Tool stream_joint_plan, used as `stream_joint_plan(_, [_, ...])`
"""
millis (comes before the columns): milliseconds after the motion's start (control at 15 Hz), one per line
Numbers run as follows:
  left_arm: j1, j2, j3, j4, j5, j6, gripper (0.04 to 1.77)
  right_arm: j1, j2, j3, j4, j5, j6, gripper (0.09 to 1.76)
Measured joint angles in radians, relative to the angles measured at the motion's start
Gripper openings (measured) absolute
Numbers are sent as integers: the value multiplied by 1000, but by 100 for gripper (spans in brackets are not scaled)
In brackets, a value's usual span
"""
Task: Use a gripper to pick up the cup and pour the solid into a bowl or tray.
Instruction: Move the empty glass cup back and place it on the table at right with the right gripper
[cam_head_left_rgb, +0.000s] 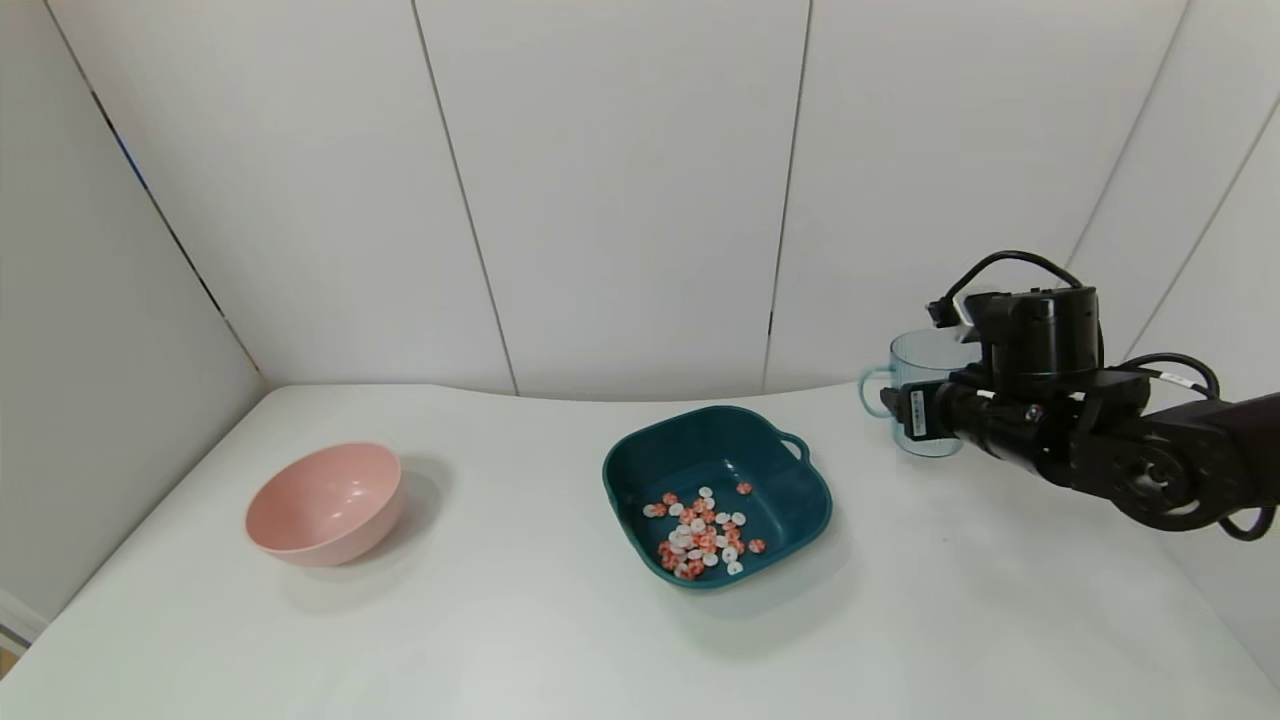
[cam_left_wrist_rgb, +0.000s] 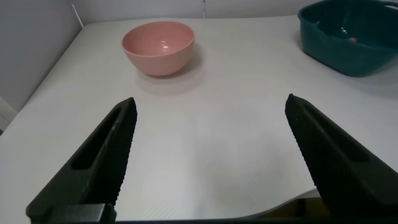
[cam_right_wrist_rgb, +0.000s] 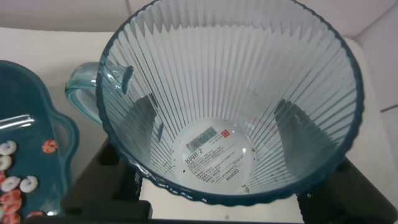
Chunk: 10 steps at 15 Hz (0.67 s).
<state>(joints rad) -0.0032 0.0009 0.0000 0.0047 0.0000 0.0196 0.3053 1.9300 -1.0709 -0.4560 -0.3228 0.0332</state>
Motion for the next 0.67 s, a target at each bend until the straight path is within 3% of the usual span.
stream_joint_plan(667, [0,0,0,0,0,0,172,-2,148,91,-263,24,72,135])
